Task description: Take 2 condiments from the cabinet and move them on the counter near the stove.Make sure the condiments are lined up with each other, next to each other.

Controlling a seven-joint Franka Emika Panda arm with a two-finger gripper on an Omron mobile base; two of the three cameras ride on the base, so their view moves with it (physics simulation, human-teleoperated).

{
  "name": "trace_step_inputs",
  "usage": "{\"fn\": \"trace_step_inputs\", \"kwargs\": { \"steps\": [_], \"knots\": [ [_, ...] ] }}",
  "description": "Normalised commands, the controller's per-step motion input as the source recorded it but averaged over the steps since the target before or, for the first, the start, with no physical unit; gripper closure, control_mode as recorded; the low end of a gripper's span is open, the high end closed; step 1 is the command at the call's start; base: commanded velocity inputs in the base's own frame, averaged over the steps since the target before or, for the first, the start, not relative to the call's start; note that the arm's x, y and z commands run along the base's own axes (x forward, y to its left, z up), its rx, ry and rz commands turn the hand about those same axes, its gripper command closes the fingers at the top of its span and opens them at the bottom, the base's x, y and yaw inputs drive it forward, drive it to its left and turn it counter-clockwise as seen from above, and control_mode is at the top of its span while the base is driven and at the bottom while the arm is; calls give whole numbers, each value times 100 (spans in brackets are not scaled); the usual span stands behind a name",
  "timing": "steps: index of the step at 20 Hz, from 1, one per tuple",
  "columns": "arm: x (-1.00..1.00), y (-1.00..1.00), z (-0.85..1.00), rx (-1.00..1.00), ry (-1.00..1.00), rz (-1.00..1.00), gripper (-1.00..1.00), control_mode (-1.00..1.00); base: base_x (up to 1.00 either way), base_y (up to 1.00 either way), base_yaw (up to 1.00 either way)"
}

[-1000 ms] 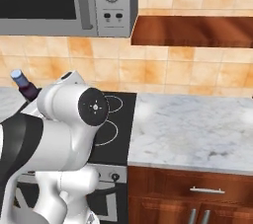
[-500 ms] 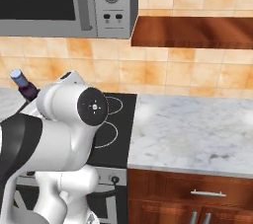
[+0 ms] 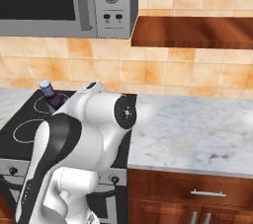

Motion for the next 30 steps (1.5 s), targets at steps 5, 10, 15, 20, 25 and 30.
{"fn": "trace_step_inputs", "kwargs": {
  "steps": [5,10,15,20,25,30],
  "knots": [
    [75,-63,-46,1,7,3,100,-100,0,0,0],
    [80,-70,-56,0,14,0,100,-100,0,0,0],
    [77,-78,-62,0,21,-2,100,-100,0,0,0],
    [72,-50,-68,-2,18,-2,100,-100,0,0,0],
    [39,-5,-60,-4,5,0,100,-100,0,0,0],
    [22,0,-52,0,1,0,100,-100,0,0,0]
  ]
}}
